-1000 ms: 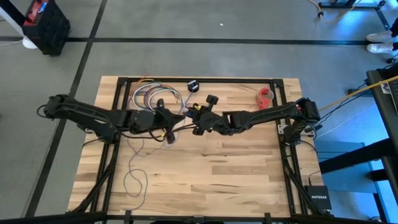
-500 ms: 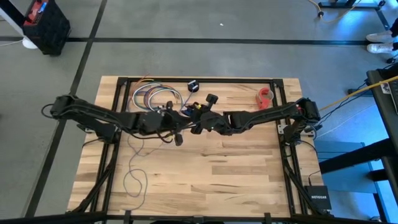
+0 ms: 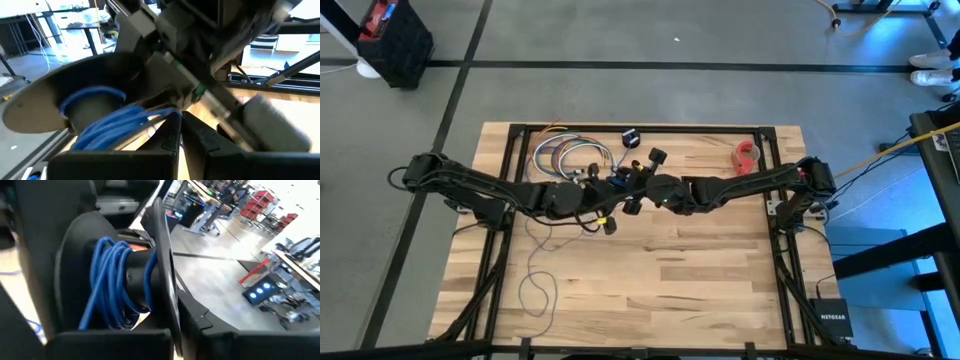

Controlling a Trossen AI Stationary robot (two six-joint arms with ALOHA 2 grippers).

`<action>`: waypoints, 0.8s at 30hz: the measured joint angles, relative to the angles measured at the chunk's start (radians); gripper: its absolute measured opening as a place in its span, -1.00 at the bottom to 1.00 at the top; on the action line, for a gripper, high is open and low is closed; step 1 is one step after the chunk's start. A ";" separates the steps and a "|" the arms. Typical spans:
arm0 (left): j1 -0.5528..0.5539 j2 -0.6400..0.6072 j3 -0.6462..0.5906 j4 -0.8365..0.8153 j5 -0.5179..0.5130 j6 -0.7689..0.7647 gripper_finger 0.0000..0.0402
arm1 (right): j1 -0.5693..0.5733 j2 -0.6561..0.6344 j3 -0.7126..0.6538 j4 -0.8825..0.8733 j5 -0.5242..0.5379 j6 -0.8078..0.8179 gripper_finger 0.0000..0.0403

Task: Coil cords
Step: Coil the blue wire onto the spool

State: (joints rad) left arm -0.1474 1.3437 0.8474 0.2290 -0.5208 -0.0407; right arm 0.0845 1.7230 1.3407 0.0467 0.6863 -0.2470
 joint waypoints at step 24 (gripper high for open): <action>-0.001 0.004 -0.003 -0.057 -0.002 0.014 -0.97 | 0.001 -0.179 0.002 0.031 -0.148 0.027 -0.96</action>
State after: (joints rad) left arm -0.1486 1.3476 0.8440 0.1720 -0.5232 -0.0271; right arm 0.0856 1.5438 1.3430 0.0781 0.5378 -0.2202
